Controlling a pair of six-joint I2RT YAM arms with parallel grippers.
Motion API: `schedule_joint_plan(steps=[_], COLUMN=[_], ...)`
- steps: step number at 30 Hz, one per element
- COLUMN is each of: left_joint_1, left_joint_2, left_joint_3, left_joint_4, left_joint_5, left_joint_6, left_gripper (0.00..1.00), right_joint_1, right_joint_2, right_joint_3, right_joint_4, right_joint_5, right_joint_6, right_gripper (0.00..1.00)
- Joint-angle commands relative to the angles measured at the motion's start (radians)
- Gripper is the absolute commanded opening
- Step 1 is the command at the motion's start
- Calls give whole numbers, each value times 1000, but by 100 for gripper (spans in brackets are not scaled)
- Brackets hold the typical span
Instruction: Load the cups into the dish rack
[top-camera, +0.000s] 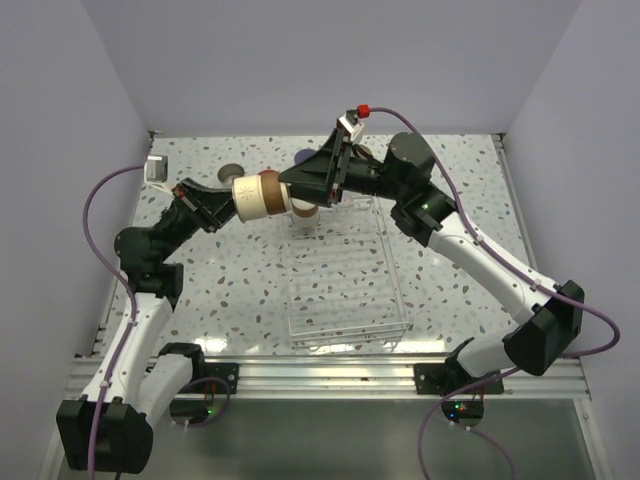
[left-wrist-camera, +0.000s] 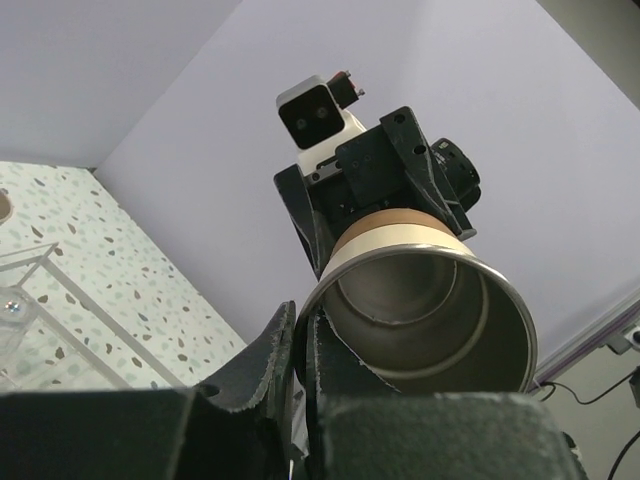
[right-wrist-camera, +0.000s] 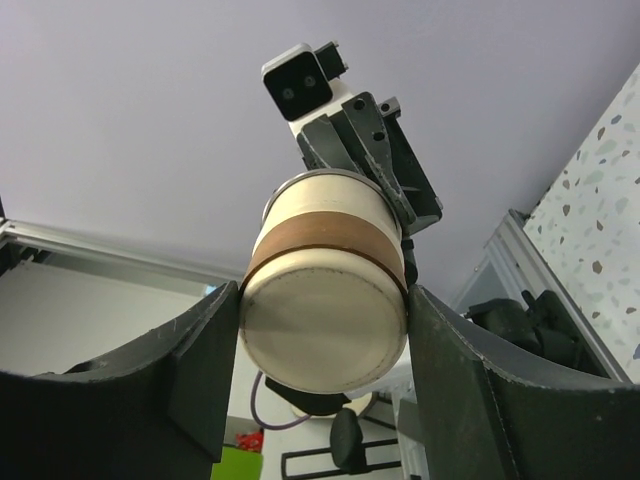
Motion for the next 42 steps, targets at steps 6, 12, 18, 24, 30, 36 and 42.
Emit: schedule_joint_plan(steps=[6, 12, 18, 24, 30, 36, 42], left_joint_1=[-1, 0, 0, 0, 0, 2, 2], left_joint_2=[4, -4, -13, -18, -32, -41, -49], left_joint_3=[50, 78, 98, 151, 188, 260, 340], left_joint_4=[-212, -322, -405, -539, -637, -897, -1099], left_joint_5=[-10, -22, -40, -74, -129, -273, -448], left_joint_6=[124, 193, 245, 330, 383, 488, 575], left_gripper=[35, 59, 72, 94, 100, 100, 100], right_joint_1=[29, 28, 26, 12, -37, -121, -258], right_joint_2=[-14, -20, -23, -43, -78, -132, -172], right_joint_3=[15, 31, 50, 52, 32, -2, 6], right_joint_4=[99, 64, 15, -45, -80, -186, -495], right_joint_5=[-38, -29, -26, -9, -4, -32, -37], right_joint_6=[4, -28, -63, -109, -128, -184, -389], right_gripper=[0, 0, 0, 0, 0, 0, 0])
